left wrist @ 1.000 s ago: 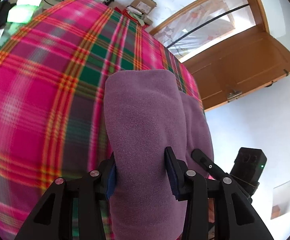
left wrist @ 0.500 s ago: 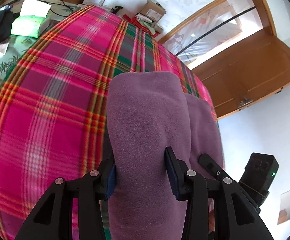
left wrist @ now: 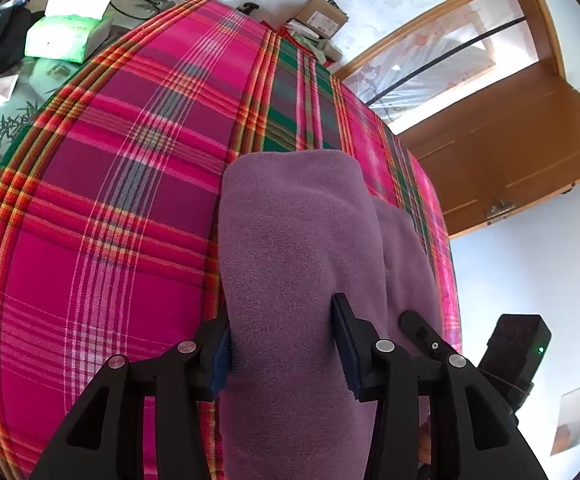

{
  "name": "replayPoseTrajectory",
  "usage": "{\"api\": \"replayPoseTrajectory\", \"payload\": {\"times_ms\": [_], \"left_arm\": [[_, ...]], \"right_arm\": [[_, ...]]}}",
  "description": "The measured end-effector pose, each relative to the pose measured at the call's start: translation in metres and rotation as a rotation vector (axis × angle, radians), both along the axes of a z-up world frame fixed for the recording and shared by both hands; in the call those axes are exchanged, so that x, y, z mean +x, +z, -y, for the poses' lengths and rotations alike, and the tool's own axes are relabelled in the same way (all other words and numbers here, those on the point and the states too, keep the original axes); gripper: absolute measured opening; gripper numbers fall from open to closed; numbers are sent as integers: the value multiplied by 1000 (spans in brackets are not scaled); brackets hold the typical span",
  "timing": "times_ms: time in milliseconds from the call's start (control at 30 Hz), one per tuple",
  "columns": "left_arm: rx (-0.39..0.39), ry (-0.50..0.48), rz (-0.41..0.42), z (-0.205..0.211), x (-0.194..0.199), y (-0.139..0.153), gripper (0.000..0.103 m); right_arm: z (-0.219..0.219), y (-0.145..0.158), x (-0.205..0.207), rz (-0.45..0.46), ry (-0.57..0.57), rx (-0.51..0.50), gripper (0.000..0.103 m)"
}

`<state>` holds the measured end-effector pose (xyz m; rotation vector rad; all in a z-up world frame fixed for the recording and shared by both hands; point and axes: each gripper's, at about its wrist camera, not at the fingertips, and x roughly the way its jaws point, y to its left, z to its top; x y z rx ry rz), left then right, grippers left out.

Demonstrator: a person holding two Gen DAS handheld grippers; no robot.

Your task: Fold clothes

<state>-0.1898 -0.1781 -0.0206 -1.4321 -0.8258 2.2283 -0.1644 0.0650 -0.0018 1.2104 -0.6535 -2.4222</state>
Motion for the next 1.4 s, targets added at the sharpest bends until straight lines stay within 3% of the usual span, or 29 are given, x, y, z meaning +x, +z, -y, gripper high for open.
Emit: {"api": "replayPoseTrajectory", "payload": {"times_ms": [333,633,733,833,1000,1233,1400], "left_arm": [[-6,13,-14,12,27,3,50],[-13,108,-30,24,69,6,50],[-38,131,-62,21,94,11,49],[-48,142,-41,21,112,9,49],[-111,184,-72,16,147,19,49],[-249,96,-126,-41,177,25,49],[-255,80,-108,-66,186,19,49]], "right_arm": [[-13,6,7,19,-20,28,34],[-9,30,53,-114,-7,187,34],[1,20,62,-100,38,247,34],[-6,16,66,-53,31,200,34],[-16,31,91,-93,29,181,34],[4,28,131,-118,90,298,34],[8,23,144,-107,106,325,35]]}}
